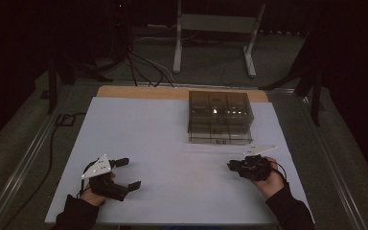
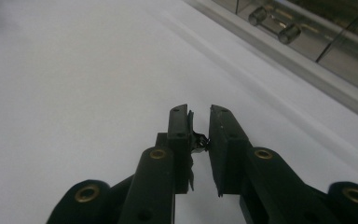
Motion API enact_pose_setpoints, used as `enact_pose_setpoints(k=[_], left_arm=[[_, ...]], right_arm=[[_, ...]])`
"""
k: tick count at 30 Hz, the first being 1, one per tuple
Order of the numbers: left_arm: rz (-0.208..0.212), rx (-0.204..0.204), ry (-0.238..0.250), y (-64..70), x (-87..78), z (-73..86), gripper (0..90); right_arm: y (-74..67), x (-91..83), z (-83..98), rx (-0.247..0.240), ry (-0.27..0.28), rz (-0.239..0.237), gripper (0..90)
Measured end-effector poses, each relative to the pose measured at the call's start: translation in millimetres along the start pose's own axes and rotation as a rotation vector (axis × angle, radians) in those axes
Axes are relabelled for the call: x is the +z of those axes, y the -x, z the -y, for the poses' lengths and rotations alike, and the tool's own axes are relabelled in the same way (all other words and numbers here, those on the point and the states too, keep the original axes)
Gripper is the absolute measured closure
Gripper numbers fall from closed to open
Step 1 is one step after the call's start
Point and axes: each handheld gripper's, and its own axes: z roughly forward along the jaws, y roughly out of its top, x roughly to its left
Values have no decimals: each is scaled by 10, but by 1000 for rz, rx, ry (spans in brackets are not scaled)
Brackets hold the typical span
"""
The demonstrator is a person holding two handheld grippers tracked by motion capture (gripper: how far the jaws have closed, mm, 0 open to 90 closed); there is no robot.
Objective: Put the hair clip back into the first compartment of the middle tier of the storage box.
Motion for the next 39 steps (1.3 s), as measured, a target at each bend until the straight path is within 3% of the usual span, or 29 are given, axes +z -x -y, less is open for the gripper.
enact_pose_setpoints(k=[22, 39], left_arm=[[0, 9, -2, 8, -1, -3, 7], [2, 8, 2, 11, -3, -7, 7]], right_arm=[[-107, -73, -257, -45, 18, -19, 786], [-113, -116, -475, -64, 44, -19, 786]])
